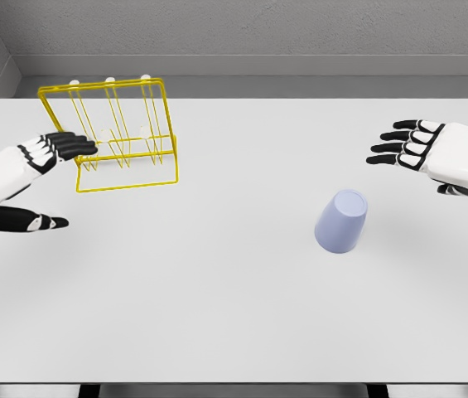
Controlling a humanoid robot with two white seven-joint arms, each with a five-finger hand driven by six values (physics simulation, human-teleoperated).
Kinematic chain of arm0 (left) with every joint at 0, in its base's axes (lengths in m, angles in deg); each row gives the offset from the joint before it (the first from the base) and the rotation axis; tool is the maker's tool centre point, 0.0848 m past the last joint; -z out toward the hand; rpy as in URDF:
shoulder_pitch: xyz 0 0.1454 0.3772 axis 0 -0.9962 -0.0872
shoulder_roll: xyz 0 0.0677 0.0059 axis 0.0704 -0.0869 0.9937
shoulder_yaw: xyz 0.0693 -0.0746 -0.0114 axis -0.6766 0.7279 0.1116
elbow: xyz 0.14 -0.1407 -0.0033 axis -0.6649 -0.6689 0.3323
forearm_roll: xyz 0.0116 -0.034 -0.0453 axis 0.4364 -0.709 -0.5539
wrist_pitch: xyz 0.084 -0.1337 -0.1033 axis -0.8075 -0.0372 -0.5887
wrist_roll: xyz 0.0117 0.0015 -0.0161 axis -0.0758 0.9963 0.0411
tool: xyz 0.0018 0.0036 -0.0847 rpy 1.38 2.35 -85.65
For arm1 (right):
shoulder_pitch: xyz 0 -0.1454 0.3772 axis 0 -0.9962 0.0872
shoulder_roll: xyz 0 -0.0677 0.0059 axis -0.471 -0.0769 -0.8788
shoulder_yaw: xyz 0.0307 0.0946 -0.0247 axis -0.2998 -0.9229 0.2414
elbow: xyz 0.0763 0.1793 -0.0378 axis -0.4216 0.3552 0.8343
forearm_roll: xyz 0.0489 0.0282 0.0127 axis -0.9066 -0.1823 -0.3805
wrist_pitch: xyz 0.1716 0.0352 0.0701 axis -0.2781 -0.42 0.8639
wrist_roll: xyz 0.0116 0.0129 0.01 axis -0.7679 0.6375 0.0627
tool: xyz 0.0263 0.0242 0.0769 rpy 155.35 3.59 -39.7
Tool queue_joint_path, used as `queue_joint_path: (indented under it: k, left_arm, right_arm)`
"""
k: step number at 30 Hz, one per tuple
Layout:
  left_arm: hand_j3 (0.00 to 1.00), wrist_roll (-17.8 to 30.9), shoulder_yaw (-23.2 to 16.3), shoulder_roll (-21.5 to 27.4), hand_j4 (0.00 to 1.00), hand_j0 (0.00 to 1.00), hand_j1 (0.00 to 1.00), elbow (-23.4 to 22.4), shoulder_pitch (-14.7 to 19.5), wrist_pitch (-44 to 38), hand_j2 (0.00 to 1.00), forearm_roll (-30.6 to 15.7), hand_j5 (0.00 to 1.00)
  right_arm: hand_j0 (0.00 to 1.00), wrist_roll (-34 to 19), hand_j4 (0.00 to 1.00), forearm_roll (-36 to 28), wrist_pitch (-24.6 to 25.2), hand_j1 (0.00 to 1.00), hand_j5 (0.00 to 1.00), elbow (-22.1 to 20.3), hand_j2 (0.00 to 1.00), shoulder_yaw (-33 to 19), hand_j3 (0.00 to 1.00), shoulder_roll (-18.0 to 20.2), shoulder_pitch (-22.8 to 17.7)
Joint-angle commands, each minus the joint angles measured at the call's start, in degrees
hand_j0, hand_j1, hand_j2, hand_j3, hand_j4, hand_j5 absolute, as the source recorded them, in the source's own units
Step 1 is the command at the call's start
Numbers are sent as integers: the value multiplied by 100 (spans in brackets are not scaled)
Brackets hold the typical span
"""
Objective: Place the cup on the cup holder with both arms
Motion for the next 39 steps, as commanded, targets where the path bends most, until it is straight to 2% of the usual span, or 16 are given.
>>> queue_joint_path:
  k: [1, 3, 7, 8, 9, 10, 11, 16, 19, 21, 24, 27, 31, 34, 36, 39]
  left_arm:
    - [100, -3, -74, -62, 100, 100, 100, 14, 0, -3, 100, 5, 100]
    - [100, -3, -74, -70, 100, 100, 100, 6, 0, -3, 100, 13, 100]
    - [100, -12, -74, -132, 100, 100, 100, 6, 9, -3, 100, 5, 100]
    - [100, -12, -100, -150, 100, 100, 100, -21, 0, -3, 100, -4, 100]
    - [100, -12, -135, -158, 100, 100, 100, -12, 9, -3, 100, -22, 100]
    - [100, -12, -127, -229, 100, 100, 100, -12, 9, -3, 100, -30, 100]
    - [100, -21, -118, -264, 100, 100, 100, -12, 9, -3, 100, -39, 100]
    - [100, -21, -135, -264, 100, 100, 100, -12, 9, -3, 100, -31, 100]
    - [100, -38, -162, -264, 100, 100, 100, 6, 9, -3, 100, -39, 100]
    - [100, -56, -495, -334, 100, 100, 100, 6, 35, -3, 100, -179, 100]
    - [100, -56, -1277, -343, 100, 100, 100, 6, 475, -3, 100, -549, 100]
    - [100, -47, -1866, -545, 100, 100, 100, 6, 712, -3, 100, -1085, 100]
    - [100, -47, -2429, -686, 100, 100, 100, 6, 984, -3, 100, -1366, 100]
    - [100, -29, -2903, -800, 100, 100, 100, 6, 1256, -3, 100, -1814, 100]
    - [100, -12, -3044, -809, 100, 100, 100, 6, 1301, -3, 100, -2052, 100]
    - [100, -3, -3352, -897, 100, 100, 100, 6, 1450, -3, 100, -2395, 100]
  right_arm:
    - [100, 3, 100, -39, 4, 100, 100, 0, 100, -4, 100, 9, 0]
    - [100, 20, 100, -30, 4, 100, 100, 0, 100, 75, 100, -131, 9]
    - [100, 55, 100, -48, 4, 100, 100, 35, 100, 172, 100, -105, 53]
    - [99, -347, 99, -30, 4, 99, 99, 44, 99, 172, 99, -184, 193]
    - [99, -1524, 99, -83, 4, 99, 99, 44, 99, 163, 99, -500, 483]
    - [99, -2729, 99, -171, 4, 99, 99, 79, 99, 190, 99, -948, 606]
    - [99, -2891, 99, -285, 4, 99, 99, 79, 99, 198, 99, -1072, 729]
    - [99, -2891, 99, -250, 4, 99, 99, 509, 99, 234, 99, -1370, 1213]
    - [97, -2891, 97, -110, 4, 97, 97, 588, 97, 251, 97, -1555, 1248]
    - [97, -2891, 97, 31, 4, 97, 97, 895, 97, 417, 97, -1845, 1327]
    - [96, -2891, 96, 66, 4, 96, 96, 1195, 96, 664, 96, -2100, 1485]
    - [96, -2891, 96, 136, 4, 96, 96, 1195, 96, 743, 96, -2083, 1485]
    - [96, -2891, 96, 304, 4, 96, 96, 1160, 96, 778, 96, -2056, 1450]
    - [96, -2891, 96, 321, 4, 96, 96, 976, 96, 796, 96, -2012, 1415]
    - [96, -2891, 96, 321, 4, 96, 96, 782, 96, 796, 96, -1934, 1362]
    - [95, -2891, 95, 330, 4, 95, 95, 747, 95, 840, 95, -1907, 1310]
